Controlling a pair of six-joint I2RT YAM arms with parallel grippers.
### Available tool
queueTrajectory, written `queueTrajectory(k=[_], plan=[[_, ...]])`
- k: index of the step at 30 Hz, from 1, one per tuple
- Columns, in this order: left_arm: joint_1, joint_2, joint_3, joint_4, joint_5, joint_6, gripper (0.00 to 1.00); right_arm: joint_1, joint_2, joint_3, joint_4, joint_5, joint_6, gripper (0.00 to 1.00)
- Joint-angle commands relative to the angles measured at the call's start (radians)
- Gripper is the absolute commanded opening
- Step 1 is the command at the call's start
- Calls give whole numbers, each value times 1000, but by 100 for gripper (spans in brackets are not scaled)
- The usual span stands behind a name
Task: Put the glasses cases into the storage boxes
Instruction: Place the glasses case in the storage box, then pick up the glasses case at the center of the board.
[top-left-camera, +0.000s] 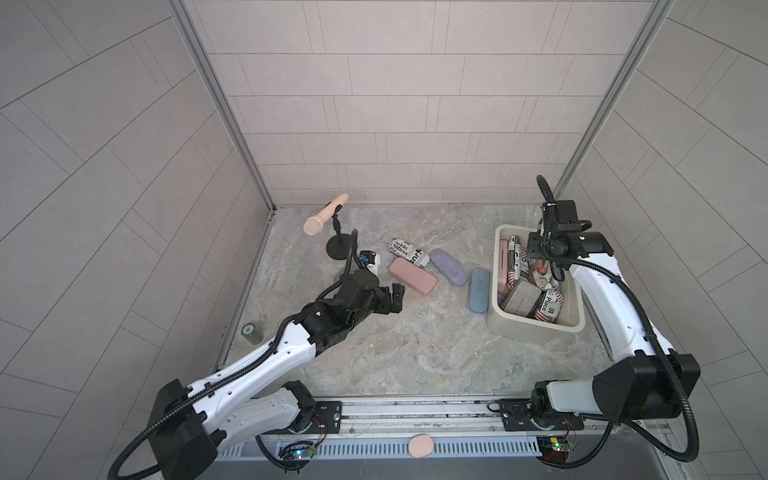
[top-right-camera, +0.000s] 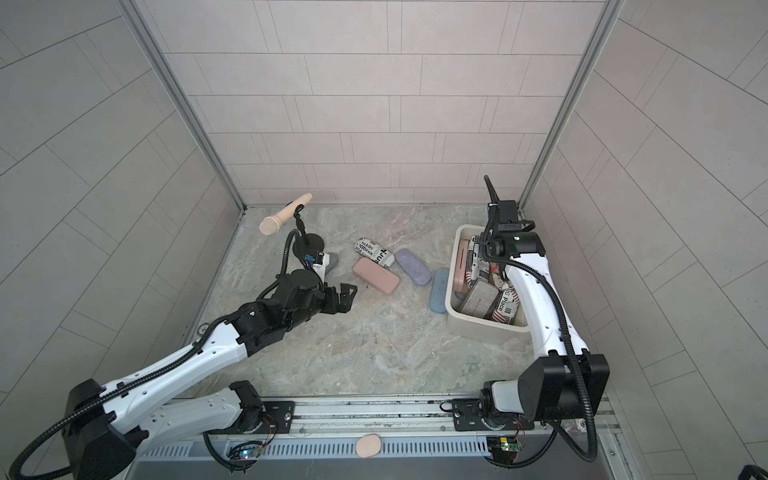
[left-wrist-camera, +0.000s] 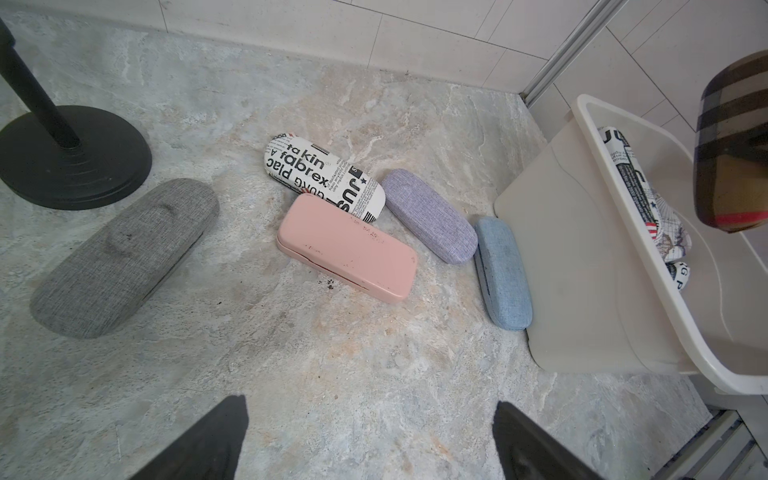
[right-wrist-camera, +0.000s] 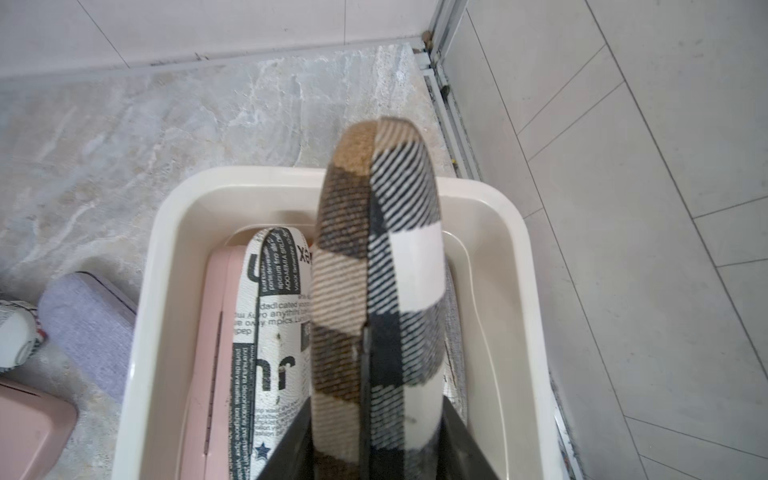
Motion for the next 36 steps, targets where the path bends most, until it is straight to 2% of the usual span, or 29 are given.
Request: queueTrajectory(k=[1, 5, 6, 8, 11, 13, 19, 23, 26, 29, 33, 36], plan=[[5, -22, -16, -15, -35, -28, 99, 0, 68, 8, -125, 53, 7, 31], [5, -22, -3, -33, -47, -21, 99, 2, 120, 11, -137, 28, 30, 32], [5, -18, 3, -38, -47, -17, 99, 1, 127, 9, -127, 28, 37, 35], [5, -10, 15, -47, -47, -12, 99, 1, 137, 8, -115, 16, 42, 50], [5, 6, 35, -55, -47, -5, 99, 3, 122, 25, -113, -5, 51, 56], [6, 25, 50, -57, -46, 6, 99, 4, 95, 26, -101, -63, 54, 60], [33, 136, 115, -86, -67, -6, 100, 17, -58, -66, -31, -185, 90, 63], [114, 246, 179, -126, -55, -20, 100, 76, -162, -92, -44, -156, 101, 63], [150, 339, 228, -159, -113, 16, 100, 141, -255, -127, -27, -128, 108, 72], [164, 432, 275, -203, -250, 43, 100, 183, -342, -173, 11, -154, 121, 79], [164, 544, 339, -256, -430, 98, 100, 197, -456, -257, 94, -161, 138, 83], [169, 600, 360, -223, -504, 161, 100, 195, -507, -291, 126, -173, 148, 86]])
